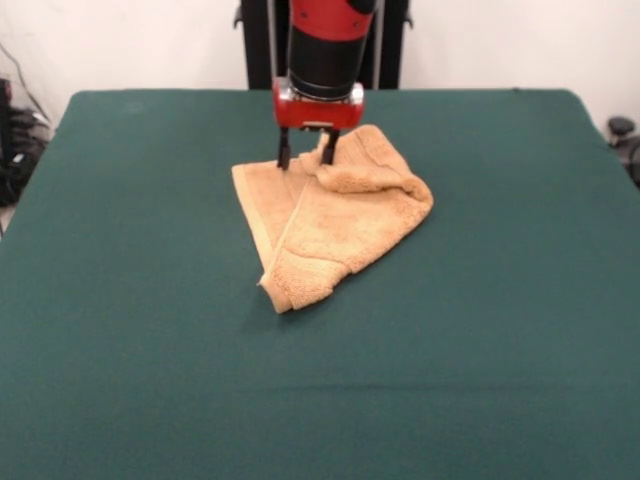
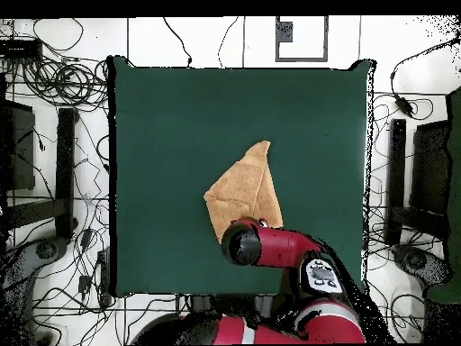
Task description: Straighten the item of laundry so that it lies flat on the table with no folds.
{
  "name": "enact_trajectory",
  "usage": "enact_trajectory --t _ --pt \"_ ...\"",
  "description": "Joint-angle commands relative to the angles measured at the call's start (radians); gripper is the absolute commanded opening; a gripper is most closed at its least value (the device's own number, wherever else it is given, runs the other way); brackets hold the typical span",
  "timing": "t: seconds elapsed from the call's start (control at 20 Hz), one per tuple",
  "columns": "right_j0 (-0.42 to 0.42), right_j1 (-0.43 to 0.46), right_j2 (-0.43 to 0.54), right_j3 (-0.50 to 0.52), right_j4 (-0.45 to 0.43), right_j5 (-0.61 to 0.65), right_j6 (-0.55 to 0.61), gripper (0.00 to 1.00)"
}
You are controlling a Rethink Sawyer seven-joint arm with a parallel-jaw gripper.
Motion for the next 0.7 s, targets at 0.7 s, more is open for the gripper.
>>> enact_trajectory --t 0.7 --pt "0.108 -0.118 0.176 -0.028 0.141 0.118 0.175 1.00"
